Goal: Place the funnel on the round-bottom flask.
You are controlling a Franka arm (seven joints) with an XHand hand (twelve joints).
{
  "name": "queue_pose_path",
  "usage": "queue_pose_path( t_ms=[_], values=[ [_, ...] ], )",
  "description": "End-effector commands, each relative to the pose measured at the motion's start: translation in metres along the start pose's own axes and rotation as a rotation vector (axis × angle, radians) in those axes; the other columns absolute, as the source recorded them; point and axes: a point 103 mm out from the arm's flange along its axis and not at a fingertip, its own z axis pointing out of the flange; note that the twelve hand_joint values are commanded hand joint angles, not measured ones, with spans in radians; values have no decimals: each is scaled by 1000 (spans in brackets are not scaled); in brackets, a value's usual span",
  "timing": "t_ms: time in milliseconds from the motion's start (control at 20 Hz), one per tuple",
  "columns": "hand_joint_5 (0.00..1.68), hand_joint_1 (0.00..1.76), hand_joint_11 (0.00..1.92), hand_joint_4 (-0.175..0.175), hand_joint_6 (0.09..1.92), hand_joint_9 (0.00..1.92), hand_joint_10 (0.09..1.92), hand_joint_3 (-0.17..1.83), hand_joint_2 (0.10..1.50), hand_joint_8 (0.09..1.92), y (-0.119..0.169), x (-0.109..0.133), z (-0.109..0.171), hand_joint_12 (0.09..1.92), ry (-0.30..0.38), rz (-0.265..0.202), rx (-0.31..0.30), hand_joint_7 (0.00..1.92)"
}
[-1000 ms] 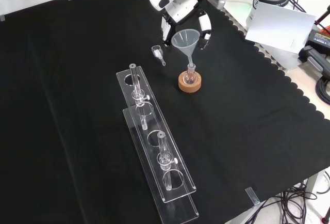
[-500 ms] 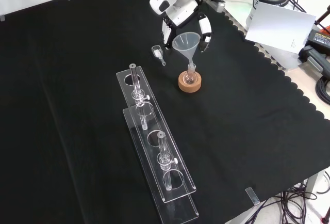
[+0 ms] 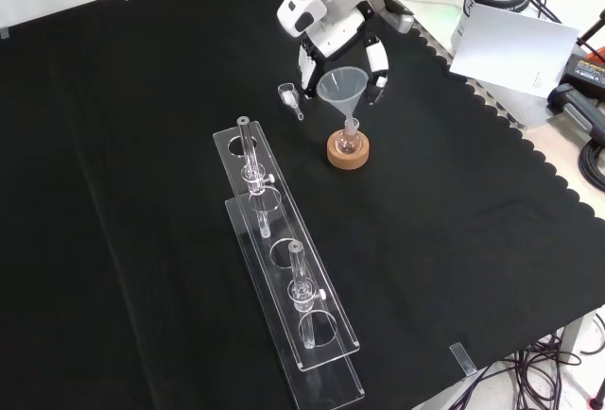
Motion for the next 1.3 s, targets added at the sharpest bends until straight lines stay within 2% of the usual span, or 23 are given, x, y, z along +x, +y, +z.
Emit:
queue_pose_path(
  t_ms=[50, 750, 1300],
  values=[
    [599, 1071, 814, -149, 741, 1218, 237, 922, 528, 725, 9, 7, 13, 1048, -15, -5, -17, 991],
    [601, 1076, 824, -149, 744, 1221, 240, 925, 526, 727, 15, 1, 21, 1044, -39, 10, -9, 992],
    [600, 1076, 825, -149, 746, 1221, 241, 927, 525, 727, 11, 8, 22, 1042, -35, -6, -5, 992]
  ],
)
